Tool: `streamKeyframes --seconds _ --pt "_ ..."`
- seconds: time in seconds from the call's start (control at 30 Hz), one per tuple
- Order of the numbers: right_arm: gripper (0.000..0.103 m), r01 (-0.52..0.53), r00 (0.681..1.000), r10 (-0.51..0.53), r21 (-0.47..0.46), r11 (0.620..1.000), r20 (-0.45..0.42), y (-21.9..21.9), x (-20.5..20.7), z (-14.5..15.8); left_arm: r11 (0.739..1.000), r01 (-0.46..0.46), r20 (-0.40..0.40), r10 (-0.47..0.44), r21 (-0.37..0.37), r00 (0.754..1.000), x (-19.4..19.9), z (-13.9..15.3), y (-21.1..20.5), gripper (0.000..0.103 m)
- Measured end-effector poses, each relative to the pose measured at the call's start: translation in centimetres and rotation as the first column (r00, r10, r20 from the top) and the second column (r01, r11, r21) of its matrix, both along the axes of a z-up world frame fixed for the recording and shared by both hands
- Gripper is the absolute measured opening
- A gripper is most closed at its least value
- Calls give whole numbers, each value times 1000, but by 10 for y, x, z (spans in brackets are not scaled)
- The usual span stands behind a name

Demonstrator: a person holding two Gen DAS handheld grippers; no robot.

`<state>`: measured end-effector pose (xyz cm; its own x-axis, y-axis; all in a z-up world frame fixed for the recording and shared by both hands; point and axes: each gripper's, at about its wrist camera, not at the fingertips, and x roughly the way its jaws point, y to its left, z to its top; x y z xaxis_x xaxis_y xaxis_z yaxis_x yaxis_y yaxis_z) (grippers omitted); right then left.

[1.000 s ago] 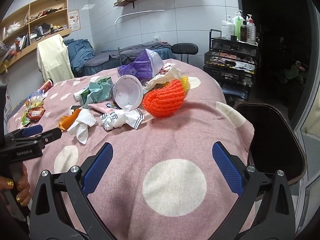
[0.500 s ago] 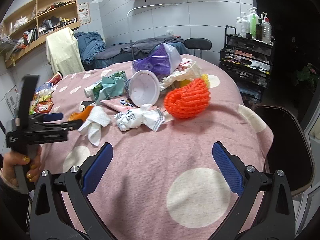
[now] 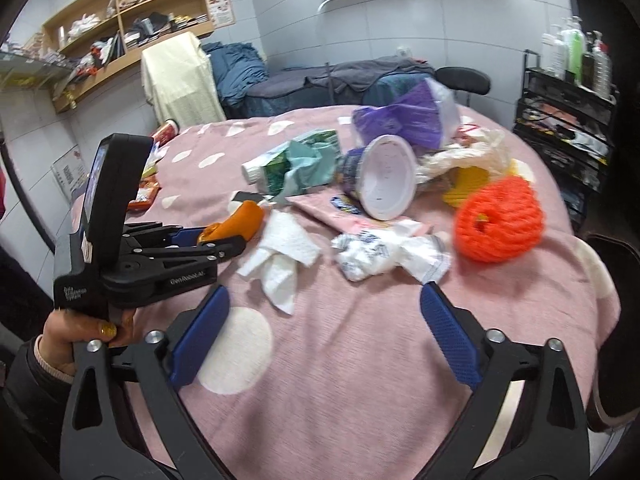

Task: Collect trash
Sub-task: 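Grasp the orange peel with the left tool while the right tool grasps the white tissue, then carry the orange peel and tissue with both tools over the brown bin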

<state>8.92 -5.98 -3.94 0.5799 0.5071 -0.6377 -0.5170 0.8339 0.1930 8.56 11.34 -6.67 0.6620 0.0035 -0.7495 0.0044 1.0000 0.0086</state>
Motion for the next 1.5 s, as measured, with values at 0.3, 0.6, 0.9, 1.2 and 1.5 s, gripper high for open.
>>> streamKeyframes --seconds 0.3,0.6,0.9,1.2,1.5 --pt "78 -84 991 74 -81 993 -111 51 33 -13 991 -127 72 130 -47 989 -34 20 26 34" --pt "42 -101 985 77 -157 982 -152 76 51 -29 988 -142 75 146 -63 986 -45 22 23 34" --pt "21 -103 990 98 -52 993 -102 55 38 -16 991 -117 88 122 -66 989 -55 28 8 34" --pt "21 -28 1000 28 18 999 4 6 15 6 996 -60 129 69 -72 989 -60 45 -20 34" --pt "21 89 994 -96 100 991 62 -71 -2 22 992 100 160 -87 -72 983 -49 60 -83 34"
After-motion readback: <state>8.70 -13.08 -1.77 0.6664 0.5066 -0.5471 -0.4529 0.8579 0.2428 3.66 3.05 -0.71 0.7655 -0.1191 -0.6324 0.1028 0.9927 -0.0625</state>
